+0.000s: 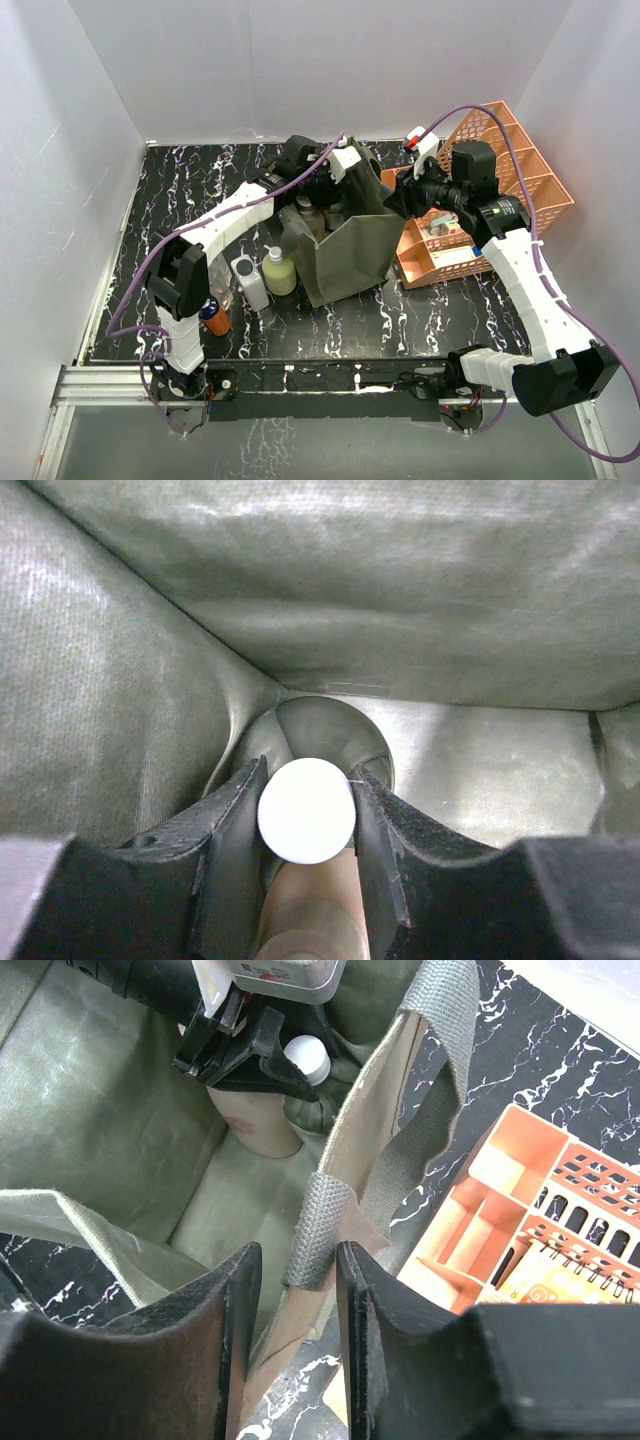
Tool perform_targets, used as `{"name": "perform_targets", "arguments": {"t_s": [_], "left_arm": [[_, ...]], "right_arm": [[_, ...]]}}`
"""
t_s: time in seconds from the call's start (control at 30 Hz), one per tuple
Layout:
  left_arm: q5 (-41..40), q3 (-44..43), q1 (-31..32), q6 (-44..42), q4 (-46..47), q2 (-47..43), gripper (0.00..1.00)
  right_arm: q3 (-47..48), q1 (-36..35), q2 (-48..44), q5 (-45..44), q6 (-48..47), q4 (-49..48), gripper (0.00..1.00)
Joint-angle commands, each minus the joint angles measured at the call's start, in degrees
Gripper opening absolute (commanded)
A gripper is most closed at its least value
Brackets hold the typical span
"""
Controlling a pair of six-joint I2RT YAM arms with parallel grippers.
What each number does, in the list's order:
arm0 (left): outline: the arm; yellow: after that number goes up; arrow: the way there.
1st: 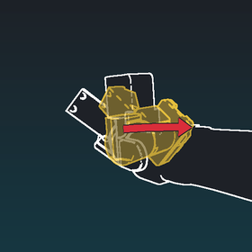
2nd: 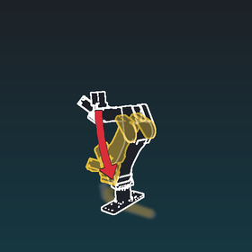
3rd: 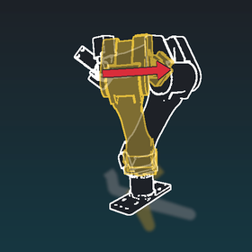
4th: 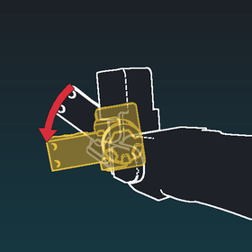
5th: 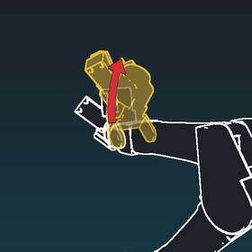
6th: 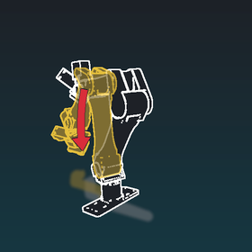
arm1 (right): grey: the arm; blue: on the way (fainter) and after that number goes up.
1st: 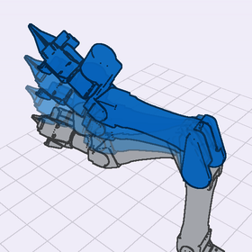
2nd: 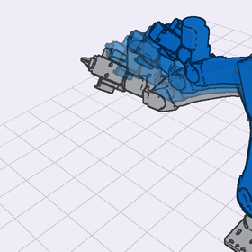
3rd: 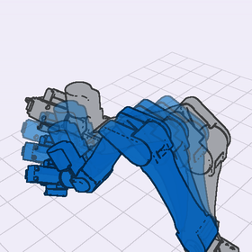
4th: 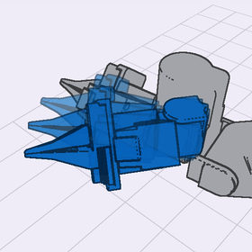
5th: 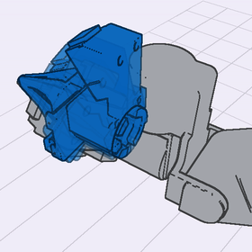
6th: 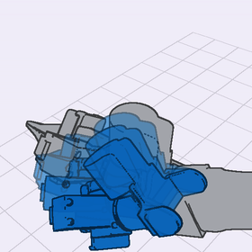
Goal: Place the personal care products into the canvas bag
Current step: Place the care product in the canvas bag.
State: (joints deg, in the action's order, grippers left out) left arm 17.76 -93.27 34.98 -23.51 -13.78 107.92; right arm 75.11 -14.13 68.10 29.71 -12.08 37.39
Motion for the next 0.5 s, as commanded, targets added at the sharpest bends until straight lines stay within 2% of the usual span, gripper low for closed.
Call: {"name": "perform_targets", "arguments": {"t_s": [0.0, 0.23, 0.47], "left_arm": [[-0.33, -1.22, -0.69, 1.93, -1.51, -4.02, 0.39], [2.19, -0.85, -0.66, 4.8, -1.24, -5.36, 0.5], [2.77, -0.61, -0.7, 5.4, -1.01, -5.96, 0.52]], "right_arm": [[1.82, 0.29, 1.07, -0.33, -0.92, -1.18, 0.41], [3.22, 0.24, 1.98, 0.18, -1.1, -0.12, 0.49], [3.25, 0.16, 1.95, 0.28, -1.01, -0.09, 0.51]]}}
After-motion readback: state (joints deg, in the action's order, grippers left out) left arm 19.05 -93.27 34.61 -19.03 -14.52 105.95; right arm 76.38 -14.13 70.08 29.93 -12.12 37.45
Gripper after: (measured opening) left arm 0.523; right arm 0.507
